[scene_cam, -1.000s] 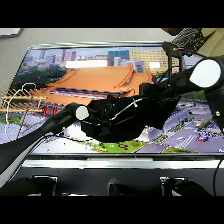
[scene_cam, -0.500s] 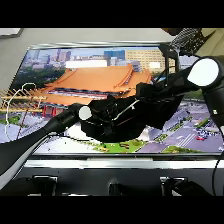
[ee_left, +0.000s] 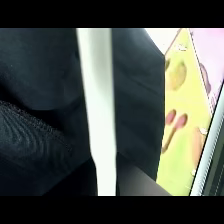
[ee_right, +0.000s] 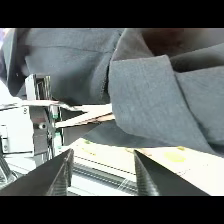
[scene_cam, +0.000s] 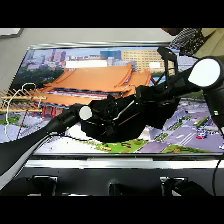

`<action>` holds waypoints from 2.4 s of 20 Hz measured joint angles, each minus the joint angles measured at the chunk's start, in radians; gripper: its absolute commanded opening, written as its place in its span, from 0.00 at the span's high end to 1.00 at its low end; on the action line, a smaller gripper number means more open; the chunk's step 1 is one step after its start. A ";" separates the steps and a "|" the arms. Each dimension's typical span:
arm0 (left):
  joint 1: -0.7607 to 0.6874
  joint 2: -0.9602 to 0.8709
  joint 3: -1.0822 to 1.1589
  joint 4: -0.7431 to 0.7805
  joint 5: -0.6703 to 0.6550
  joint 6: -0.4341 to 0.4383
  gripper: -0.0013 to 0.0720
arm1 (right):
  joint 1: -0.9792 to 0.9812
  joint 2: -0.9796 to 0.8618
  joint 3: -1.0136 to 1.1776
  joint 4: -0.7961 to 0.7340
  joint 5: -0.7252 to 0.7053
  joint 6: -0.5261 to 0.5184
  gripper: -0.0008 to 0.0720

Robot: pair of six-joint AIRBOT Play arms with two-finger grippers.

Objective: Fold the clothes and pants, and hang the long-sleeved shirts on hangers.

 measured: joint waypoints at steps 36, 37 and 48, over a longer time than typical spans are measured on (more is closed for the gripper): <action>0.000 0.002 0.000 -0.002 -0.054 0.002 0.94 | -0.463 0.006 0.116 0.230 0.017 -1.205 0.22; 0.000 0.002 0.000 -0.002 -0.054 0.002 0.94 | -0.434 -0.004 0.116 0.230 0.025 -1.249 0.22; 0.003 0.002 0.000 0.005 -0.055 0.002 0.94 | -0.148 -0.133 0.116 0.032 0.046 -1.447 0.22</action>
